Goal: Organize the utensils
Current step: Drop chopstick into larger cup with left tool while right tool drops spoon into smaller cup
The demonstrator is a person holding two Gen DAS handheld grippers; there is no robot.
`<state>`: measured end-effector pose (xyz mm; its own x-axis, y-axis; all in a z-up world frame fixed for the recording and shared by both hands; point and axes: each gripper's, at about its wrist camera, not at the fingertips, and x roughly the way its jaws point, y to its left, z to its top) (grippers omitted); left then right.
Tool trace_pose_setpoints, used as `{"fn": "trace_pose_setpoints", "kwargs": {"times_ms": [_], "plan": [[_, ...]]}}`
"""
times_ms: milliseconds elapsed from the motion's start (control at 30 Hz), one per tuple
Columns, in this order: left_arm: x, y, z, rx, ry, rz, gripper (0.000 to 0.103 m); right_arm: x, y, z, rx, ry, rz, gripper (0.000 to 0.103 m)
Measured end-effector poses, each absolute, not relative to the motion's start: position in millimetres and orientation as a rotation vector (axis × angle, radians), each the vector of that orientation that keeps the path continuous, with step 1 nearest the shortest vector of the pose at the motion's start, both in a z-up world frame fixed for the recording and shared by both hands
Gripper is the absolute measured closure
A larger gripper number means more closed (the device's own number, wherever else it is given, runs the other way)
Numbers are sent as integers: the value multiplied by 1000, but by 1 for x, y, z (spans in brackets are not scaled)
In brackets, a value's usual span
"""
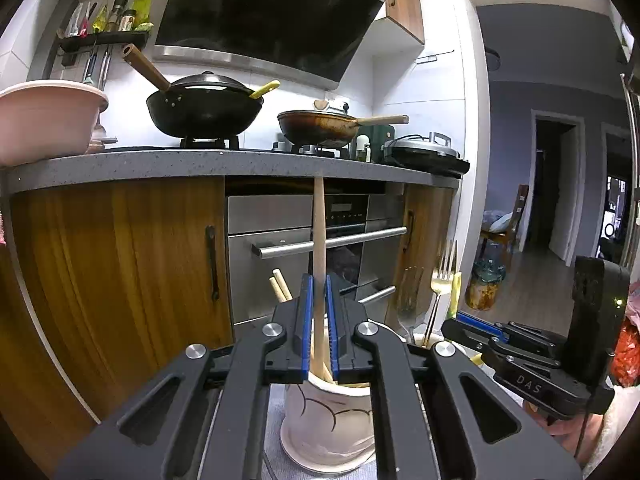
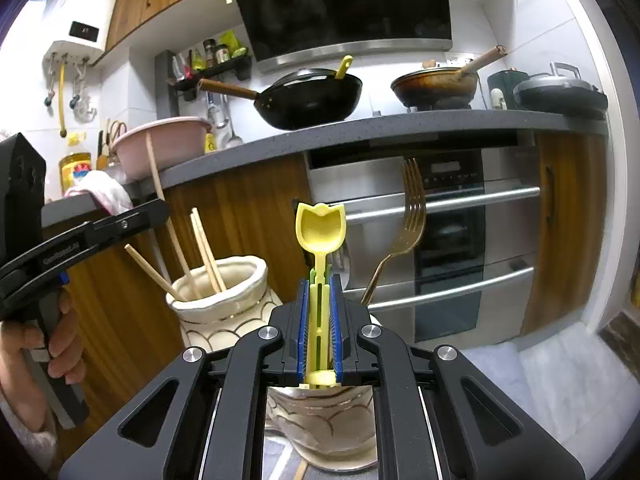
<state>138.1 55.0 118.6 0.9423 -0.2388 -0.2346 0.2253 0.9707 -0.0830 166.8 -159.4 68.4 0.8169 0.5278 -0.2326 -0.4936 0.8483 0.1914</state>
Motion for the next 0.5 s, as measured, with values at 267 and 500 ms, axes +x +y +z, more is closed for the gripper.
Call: {"fn": "trace_pose_setpoints", "kwargs": {"times_ms": [267,500], "plan": [[126,51,129,-30,235,-239,82,157,-170,77,153,268,539,74],[101,45,133,8,234,-219,59,137,-190,90,177,284,503,41]]}}
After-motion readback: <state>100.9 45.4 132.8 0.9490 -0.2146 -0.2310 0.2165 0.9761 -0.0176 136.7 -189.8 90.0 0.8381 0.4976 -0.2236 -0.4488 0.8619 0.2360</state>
